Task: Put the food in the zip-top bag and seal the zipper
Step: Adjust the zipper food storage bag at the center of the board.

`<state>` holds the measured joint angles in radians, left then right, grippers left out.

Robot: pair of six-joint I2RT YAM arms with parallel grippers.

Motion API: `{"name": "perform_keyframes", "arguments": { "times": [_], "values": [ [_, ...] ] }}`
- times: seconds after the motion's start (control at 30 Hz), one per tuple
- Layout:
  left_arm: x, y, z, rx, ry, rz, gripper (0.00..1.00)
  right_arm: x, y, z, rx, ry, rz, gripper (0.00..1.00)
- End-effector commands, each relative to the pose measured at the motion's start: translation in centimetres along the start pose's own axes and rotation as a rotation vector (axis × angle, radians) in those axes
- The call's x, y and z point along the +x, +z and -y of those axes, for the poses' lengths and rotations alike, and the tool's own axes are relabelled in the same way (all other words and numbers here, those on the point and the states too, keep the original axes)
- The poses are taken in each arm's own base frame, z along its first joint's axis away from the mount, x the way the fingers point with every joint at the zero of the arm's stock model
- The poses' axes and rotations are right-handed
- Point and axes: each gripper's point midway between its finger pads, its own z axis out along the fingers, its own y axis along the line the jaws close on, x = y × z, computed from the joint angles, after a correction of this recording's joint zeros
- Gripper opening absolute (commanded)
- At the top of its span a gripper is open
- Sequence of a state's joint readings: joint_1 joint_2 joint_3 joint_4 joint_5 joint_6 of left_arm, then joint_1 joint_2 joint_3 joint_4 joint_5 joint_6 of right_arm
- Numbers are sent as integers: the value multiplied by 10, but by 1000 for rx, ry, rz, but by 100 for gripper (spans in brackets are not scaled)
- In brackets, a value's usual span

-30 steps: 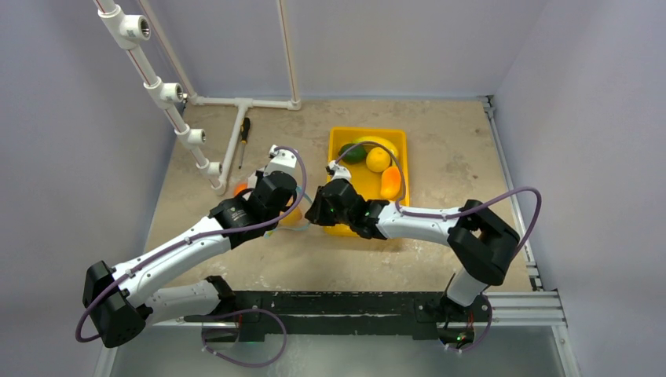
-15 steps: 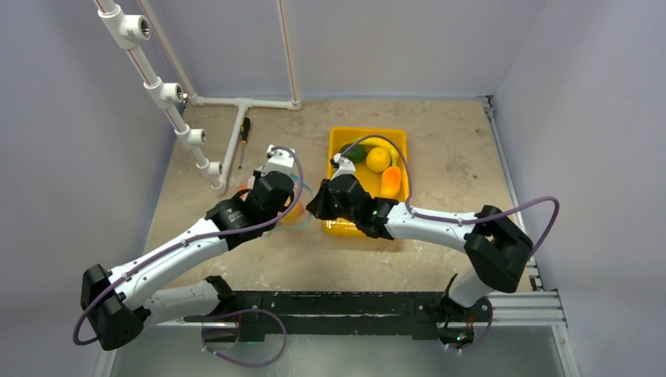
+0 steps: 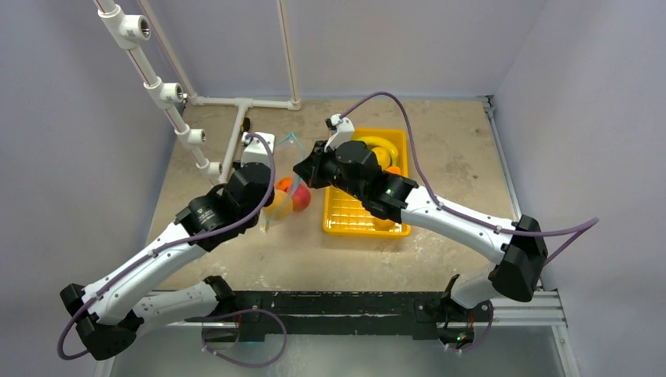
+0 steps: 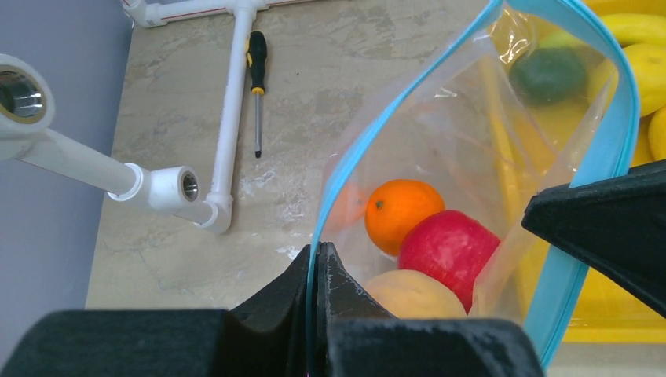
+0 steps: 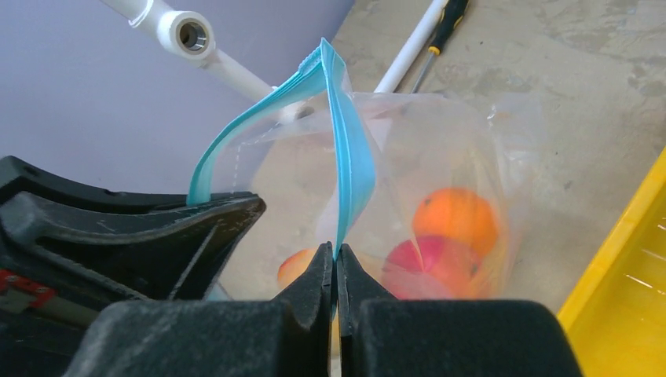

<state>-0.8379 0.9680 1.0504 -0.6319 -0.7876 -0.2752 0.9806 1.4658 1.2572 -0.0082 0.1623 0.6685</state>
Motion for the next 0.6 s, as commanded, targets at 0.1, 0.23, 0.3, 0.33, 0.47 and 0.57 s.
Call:
{"name": "perform_keyframes", "arguments": {
  "times": [0.1, 0.23, 0.3, 0.33, 0.47, 0.57],
  "values": [
    [-19, -25, -9, 55, -113, 10, 0, -18, -7, -8, -8, -74, 13, 0],
    [10, -10, 7, 58, -130, -48, 0, 13, 11, 15, 22, -51, -52, 0],
    [34, 3, 17, 50, -122, -89, 0, 35, 20, 26, 16, -29, -100, 0],
    [50, 11, 22, 41, -117, -115, 0, 48, 24, 32, 12, -17, -122, 0],
    [101, 32, 39, 23, -94, -251, 0, 85, 36, 48, 24, -3, -208, 0],
    [91, 33, 49, 61, -117, -247, 0, 71, 33, 44, 27, -11, -172, 0]
  ]
}}
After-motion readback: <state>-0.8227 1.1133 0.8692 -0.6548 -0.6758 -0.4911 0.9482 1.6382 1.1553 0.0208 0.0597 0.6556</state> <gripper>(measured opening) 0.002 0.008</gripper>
